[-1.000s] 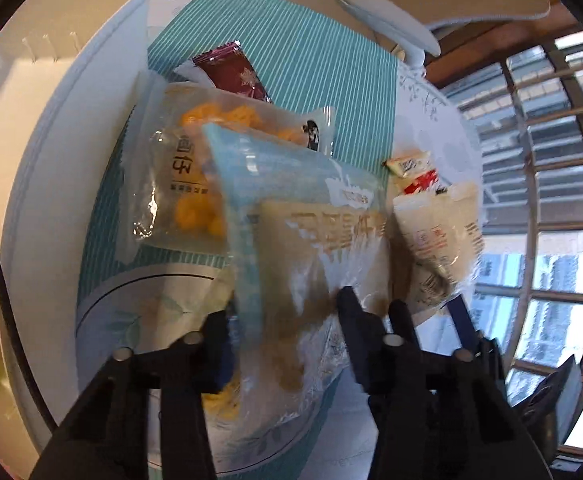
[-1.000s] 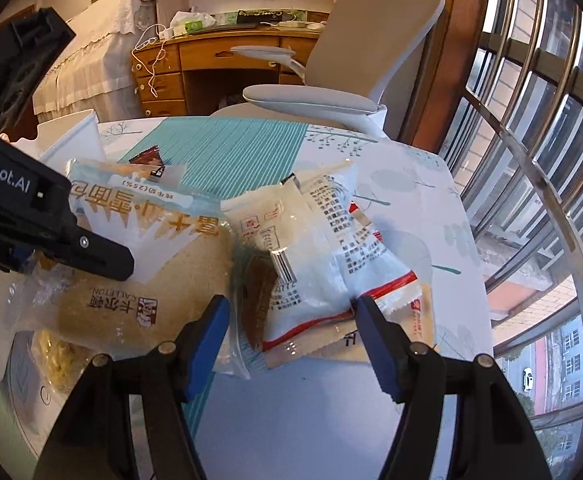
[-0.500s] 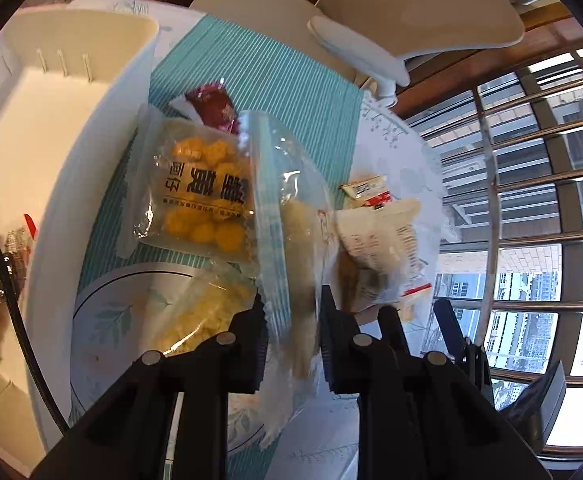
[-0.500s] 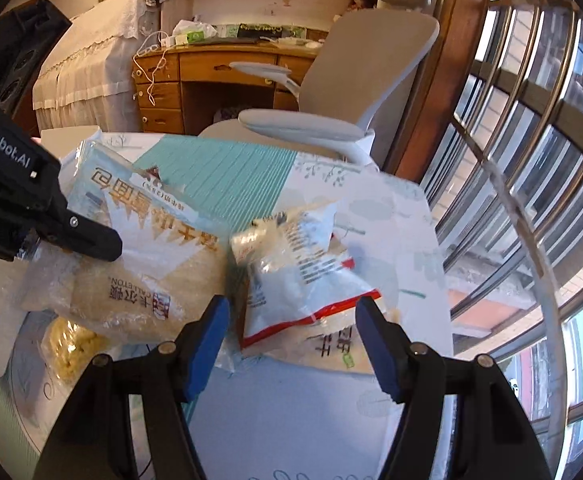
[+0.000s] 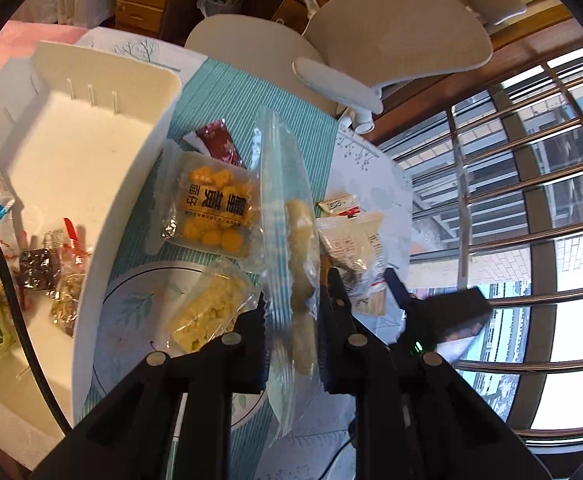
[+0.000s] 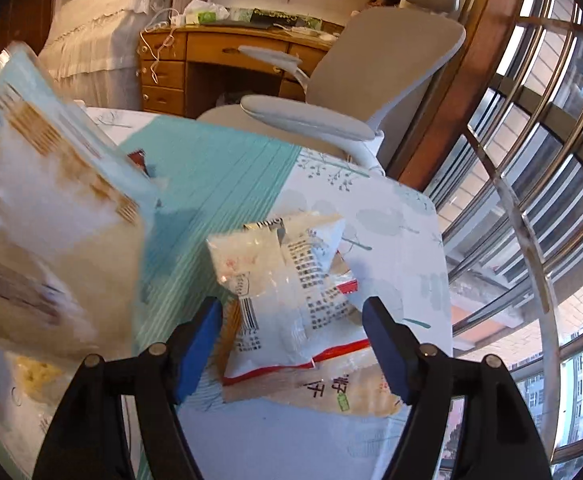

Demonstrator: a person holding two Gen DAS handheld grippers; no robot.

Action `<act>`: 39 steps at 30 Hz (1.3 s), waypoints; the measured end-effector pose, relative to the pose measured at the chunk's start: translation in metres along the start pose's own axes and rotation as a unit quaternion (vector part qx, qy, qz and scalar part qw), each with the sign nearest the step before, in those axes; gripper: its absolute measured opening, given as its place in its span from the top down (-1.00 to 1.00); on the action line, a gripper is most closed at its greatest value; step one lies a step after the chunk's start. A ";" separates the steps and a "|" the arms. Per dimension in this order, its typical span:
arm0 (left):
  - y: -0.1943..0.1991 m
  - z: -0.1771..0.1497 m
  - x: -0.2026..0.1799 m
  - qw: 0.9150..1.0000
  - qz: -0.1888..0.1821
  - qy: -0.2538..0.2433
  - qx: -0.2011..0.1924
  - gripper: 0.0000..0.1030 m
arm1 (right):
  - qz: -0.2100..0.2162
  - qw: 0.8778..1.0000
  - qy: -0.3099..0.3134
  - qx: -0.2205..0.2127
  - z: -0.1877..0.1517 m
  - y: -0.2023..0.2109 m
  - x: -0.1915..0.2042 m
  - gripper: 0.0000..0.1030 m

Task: Organize snacks
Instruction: 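Carry both bags over the white tray and open both grippers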

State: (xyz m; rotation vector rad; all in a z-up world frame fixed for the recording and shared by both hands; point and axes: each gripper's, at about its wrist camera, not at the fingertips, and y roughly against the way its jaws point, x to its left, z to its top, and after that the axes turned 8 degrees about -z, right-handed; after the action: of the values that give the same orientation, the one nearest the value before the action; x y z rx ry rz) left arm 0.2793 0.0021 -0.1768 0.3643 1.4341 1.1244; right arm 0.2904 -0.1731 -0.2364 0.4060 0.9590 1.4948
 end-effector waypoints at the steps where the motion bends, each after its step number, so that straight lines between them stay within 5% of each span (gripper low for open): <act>1: 0.004 0.000 0.000 1.000 0.000 0.000 -0.003 0.69 | 0.000 1.000 -0.005 0.005 0.001 -0.002 -0.001 -0.42; 14: 0.055 -0.011 0.008 0.999 -0.006 0.016 -0.050 0.69 | 0.008 0.999 -0.021 0.030 0.004 0.000 -0.004 0.06; 25: 0.106 -0.027 0.014 0.994 -0.037 -0.008 -0.106 0.69 | 0.086 0.994 -0.058 0.038 0.005 0.045 -0.009 0.09; 39: 0.174 -0.041 0.060 0.988 -0.073 -0.054 -0.122 0.69 | 0.092 0.990 -0.100 0.021 0.004 0.136 0.023 0.08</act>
State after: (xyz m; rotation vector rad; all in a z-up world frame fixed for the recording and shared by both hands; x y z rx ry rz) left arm 0.1613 0.1155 -0.0830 0.1415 1.1920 1.1275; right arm 0.2014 -0.1371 -0.1376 0.6783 0.8116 1.5681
